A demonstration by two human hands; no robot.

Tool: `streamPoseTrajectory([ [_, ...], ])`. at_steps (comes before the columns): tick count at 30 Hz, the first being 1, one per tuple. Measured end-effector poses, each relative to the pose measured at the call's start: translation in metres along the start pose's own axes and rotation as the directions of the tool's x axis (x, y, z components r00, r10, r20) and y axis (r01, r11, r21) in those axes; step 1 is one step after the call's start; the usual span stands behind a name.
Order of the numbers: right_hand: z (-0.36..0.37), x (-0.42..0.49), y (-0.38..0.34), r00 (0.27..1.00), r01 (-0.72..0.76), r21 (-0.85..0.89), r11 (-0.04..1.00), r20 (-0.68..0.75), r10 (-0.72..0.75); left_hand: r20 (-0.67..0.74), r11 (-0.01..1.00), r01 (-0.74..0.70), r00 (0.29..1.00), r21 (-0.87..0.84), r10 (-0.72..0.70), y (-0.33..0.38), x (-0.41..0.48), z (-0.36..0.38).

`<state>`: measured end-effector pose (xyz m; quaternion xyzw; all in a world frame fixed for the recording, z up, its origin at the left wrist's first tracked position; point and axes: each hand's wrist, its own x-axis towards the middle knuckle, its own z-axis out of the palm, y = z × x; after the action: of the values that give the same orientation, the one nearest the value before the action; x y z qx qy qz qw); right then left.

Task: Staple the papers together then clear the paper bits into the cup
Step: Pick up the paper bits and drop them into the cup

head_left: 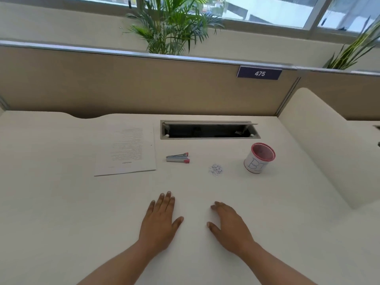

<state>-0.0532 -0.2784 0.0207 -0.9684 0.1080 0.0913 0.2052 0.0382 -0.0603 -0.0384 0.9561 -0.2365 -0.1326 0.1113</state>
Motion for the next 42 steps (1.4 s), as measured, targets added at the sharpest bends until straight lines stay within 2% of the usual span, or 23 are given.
streamPoseTrajectory([
  [6, -0.01, 0.008, 0.019, 0.995, 0.104, 0.011, 0.995, -0.012, -0.104, -0.142, 0.992, 0.085, 0.985, -0.09, -0.098, 0.018, 0.01, 0.007],
  [12, -0.028, 0.039, 0.041, 0.987, 0.159, 0.085, 0.984, -0.008, -0.159, -0.146, 0.981, 0.18, 0.971, -0.071, -0.189, 0.035, 0.025, 0.01],
  [16, -0.042, 0.065, 0.052, 0.988, 0.156, 0.131, 0.979, -0.009, -0.156, -0.211, 0.991, 0.13, 0.97, 0.014, -0.125, 0.039, 0.027, 0.016],
  [19, -0.055, 0.089, 0.056, 0.995, 0.099, 0.212, 0.972, -0.016, -0.098, -0.286, 0.99, 0.141, 0.949, 0.008, -0.133, 0.039, 0.025, 0.017],
  [22, -0.065, 0.116, 0.057, 0.997, 0.069, 0.277, 0.958, -0.046, -0.059, -0.304, 0.988, 0.153, 0.941, -0.014, -0.15, 0.041, 0.026, 0.016],
  [27, -0.073, 0.159, 0.061, 0.998, 0.044, 0.192, 0.98, -0.049, -0.035, -0.321, 0.988, 0.149, 0.935, -0.03, -0.151, 0.041, 0.026, 0.016],
  [31, -0.071, 0.179, 0.056, 0.999, 0.038, 0.107, 0.994, 0.005, -0.038, -0.324, 0.988, 0.148, 0.933, -0.049, -0.156, 0.041, 0.027, 0.017],
  [35, -0.064, 0.185, 0.05, 0.994, 0.109, -0.009, 0.994, 0.012, -0.109, -0.327, 0.987, 0.151, 0.931, -0.05, -0.159, 0.041, 0.027, 0.017],
  [42, -0.059, 0.188, 0.045, 0.984, 0.173, -0.087, 0.981, -0.019, -0.175, -0.322, 0.987, 0.156, 0.933, -0.045, -0.162, 0.042, 0.025, 0.015],
])
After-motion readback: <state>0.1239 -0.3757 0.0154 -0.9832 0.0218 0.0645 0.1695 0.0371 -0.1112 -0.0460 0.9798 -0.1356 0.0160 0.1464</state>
